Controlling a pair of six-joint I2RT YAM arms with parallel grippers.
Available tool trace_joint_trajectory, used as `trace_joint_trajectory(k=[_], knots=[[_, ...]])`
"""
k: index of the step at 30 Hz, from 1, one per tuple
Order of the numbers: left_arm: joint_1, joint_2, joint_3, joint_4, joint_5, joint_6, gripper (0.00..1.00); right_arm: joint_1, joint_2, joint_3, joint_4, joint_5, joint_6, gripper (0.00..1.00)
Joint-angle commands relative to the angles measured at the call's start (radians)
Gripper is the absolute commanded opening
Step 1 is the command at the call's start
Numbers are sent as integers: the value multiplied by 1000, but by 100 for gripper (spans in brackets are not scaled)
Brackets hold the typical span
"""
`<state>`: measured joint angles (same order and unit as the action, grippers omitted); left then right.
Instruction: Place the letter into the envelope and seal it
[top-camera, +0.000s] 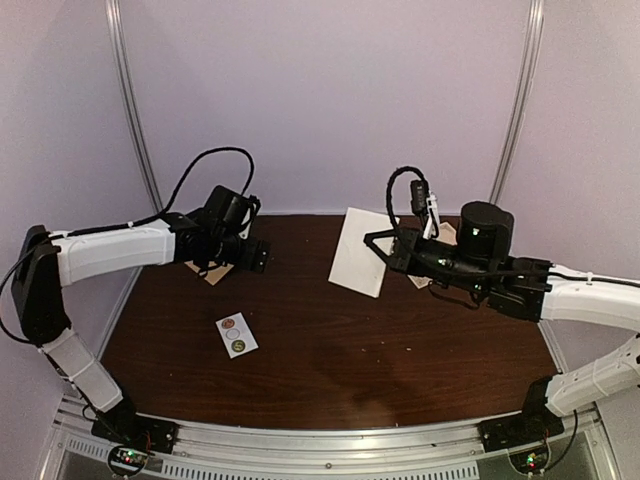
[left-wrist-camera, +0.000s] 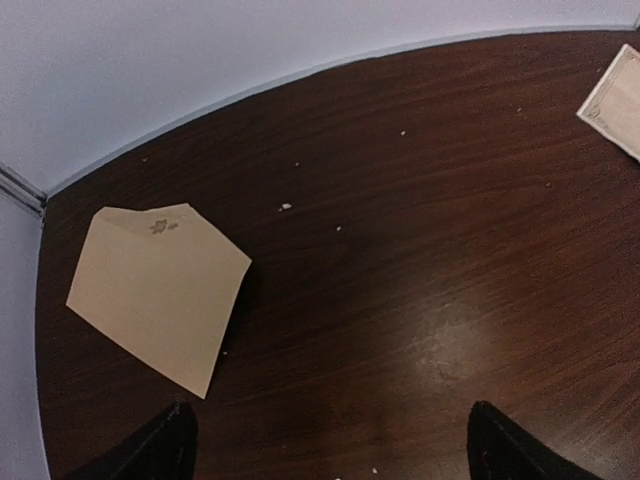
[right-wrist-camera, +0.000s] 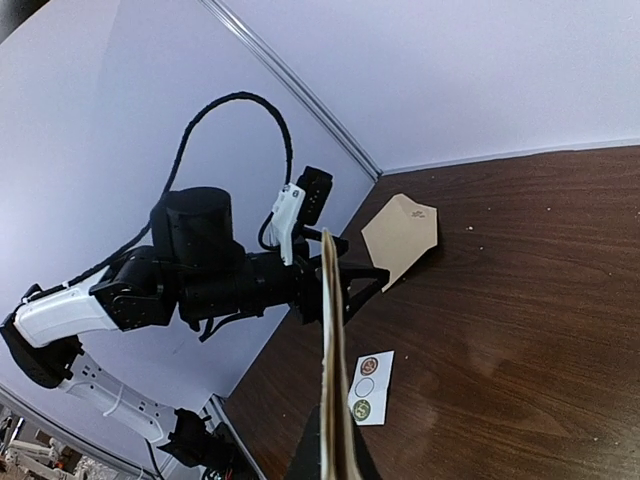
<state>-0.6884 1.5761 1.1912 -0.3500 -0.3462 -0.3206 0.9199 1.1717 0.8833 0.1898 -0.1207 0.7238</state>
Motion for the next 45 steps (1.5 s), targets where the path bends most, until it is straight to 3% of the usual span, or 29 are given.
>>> trace_joint_trajectory(k=[1, 7, 16, 22, 38, 45], knots=[[45, 118, 91, -52, -124, 167, 96, -5, -31, -25, -15, 37, 21, 0], [93, 314, 172, -31, -193, 285, 97, -23, -29, -15, -46, 41, 12, 0], [149, 463, 246, 9, -232, 385, 97, -60, -26, -32, -45, 18, 27, 0], [159, 531, 269, 57, -240, 451, 91, -82, -10, -38, -25, -15, 43, 0], [199, 644, 355, 121, -285, 555, 64, -109, 15, -38, -6, -57, 54, 0], [204, 666, 357, 121, -290, 550, 61, -117, 25, -37, 2, -71, 56, 0]])
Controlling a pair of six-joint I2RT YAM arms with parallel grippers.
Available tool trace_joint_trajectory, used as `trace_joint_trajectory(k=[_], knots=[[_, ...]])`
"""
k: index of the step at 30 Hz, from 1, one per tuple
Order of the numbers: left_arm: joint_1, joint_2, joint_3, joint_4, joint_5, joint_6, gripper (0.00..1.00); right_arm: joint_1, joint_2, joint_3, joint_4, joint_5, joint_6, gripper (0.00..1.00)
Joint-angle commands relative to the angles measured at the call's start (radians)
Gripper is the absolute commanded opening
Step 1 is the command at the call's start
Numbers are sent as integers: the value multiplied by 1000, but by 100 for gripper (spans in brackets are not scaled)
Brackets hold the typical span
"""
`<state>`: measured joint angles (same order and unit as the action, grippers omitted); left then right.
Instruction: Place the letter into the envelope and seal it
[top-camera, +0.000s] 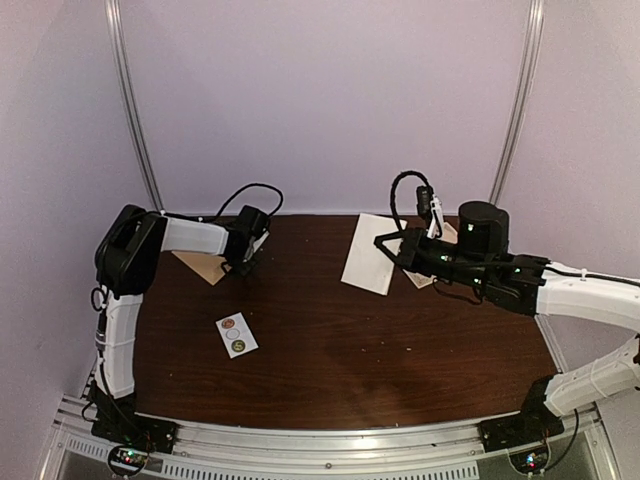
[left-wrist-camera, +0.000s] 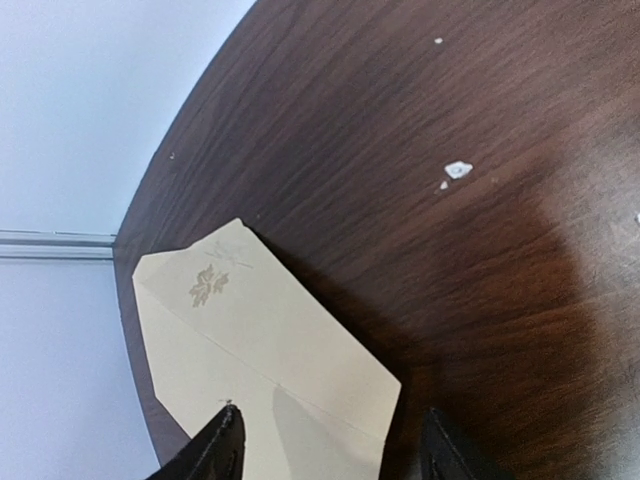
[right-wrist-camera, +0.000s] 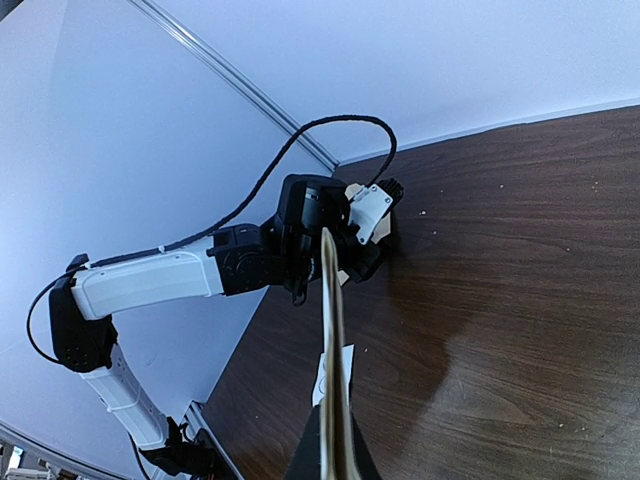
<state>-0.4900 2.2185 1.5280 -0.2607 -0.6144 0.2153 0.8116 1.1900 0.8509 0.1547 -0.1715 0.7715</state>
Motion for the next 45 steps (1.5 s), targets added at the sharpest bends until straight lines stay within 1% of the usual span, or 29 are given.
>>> trace_joint_trajectory(k=[1, 3, 5, 8, 11, 20, 23, 27, 30, 34, 37, 41, 43, 45], knots=[[6, 26, 20, 31, -29, 15, 60, -11, 8, -3, 37, -22, 9, 0], [8, 28, 21, 32, -37, 16, 57, -14, 9, -1, 38, -26, 9, 0], [11, 31, 20, 41, -41, 18, 56, -15, 10, -1, 41, -29, 9, 0], [13, 36, 15, 64, -56, 32, 50, -18, 11, -3, 42, -34, 11, 0], [13, 36, -1, 101, -73, 45, 46, -21, 9, -4, 43, -45, 12, 0], [13, 14, -33, 181, -109, 69, 9, -25, -16, -9, 13, -38, 3, 0], [13, -11, -51, 198, -120, 67, 0, -29, -23, -14, 9, -36, 3, 0], [12, -75, -82, 194, -118, 39, 0, -31, -32, -22, 5, -33, 4, 0], [8, -151, -88, 132, -97, -16, 0, -31, -40, -27, 1, -30, 5, 0], [-21, -297, -118, 56, -43, -85, 0, -34, -55, -30, -19, -19, -1, 0], [-55, -403, -117, -34, 62, -151, 0, -40, -73, -25, -45, -6, -15, 0], [-99, -540, -113, -155, 266, -241, 0, -49, -101, -1, -125, 22, -55, 0], [-122, -585, -108, -216, 394, -273, 0, -53, -125, 17, -183, 43, -86, 0], [-156, -620, -106, -269, 490, -293, 0, -59, -148, 37, -249, 70, -116, 0]])
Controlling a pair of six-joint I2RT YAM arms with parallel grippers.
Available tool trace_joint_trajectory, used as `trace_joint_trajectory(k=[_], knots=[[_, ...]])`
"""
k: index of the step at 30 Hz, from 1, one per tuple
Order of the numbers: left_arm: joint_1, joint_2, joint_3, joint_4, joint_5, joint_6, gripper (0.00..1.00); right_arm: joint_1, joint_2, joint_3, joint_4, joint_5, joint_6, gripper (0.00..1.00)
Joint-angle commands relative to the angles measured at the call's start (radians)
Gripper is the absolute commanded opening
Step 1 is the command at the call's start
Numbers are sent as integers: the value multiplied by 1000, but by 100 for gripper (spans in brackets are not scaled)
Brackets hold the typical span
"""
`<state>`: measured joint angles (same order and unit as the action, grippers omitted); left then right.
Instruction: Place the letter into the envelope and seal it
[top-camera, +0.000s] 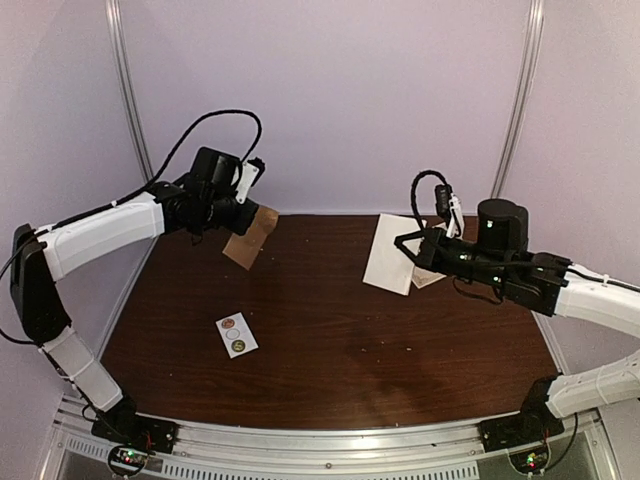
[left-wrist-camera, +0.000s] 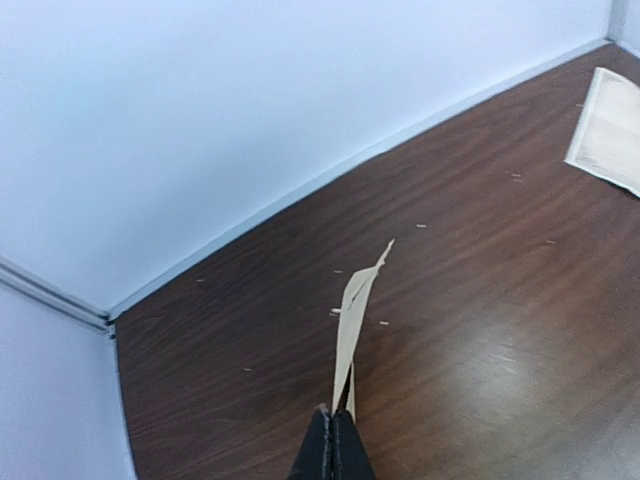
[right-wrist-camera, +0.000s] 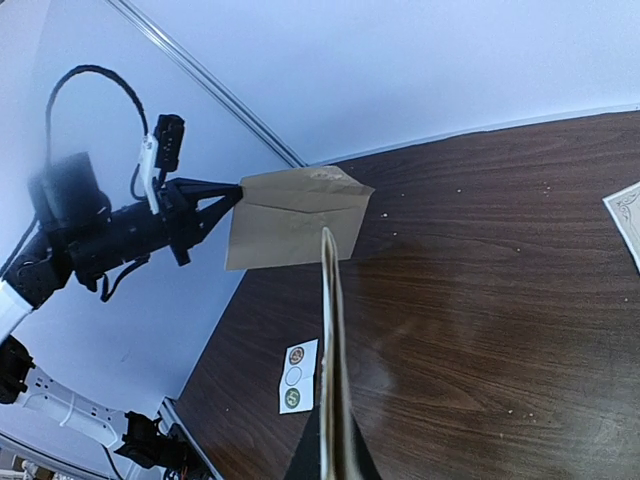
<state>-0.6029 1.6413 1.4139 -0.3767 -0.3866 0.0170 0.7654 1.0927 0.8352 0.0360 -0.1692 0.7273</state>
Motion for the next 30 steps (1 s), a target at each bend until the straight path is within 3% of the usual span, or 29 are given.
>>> trace_joint_trajectory(k=[1, 10, 12, 19, 26, 30], knots=[[-62, -55, 13, -189, 313, -102, 0, -14, -62, 63, -174, 78, -89, 0], [-160, -98, 79, -300, 842, -274, 0, -19, -166, 103, -350, 165, -133, 0], [-161, -105, 104, -308, 895, -308, 0, -18, -184, 94, -356, 165, -124, 0], [-161, -98, 137, -359, 1066, -293, 0, -18, -219, 61, -350, 165, -88, 0], [-161, 6, -24, -393, 1108, -38, 0, -19, -216, 47, -332, 136, -80, 0], [-160, 70, -43, -368, 1054, 50, 0, -19, -215, 47, -347, 131, -85, 0]])
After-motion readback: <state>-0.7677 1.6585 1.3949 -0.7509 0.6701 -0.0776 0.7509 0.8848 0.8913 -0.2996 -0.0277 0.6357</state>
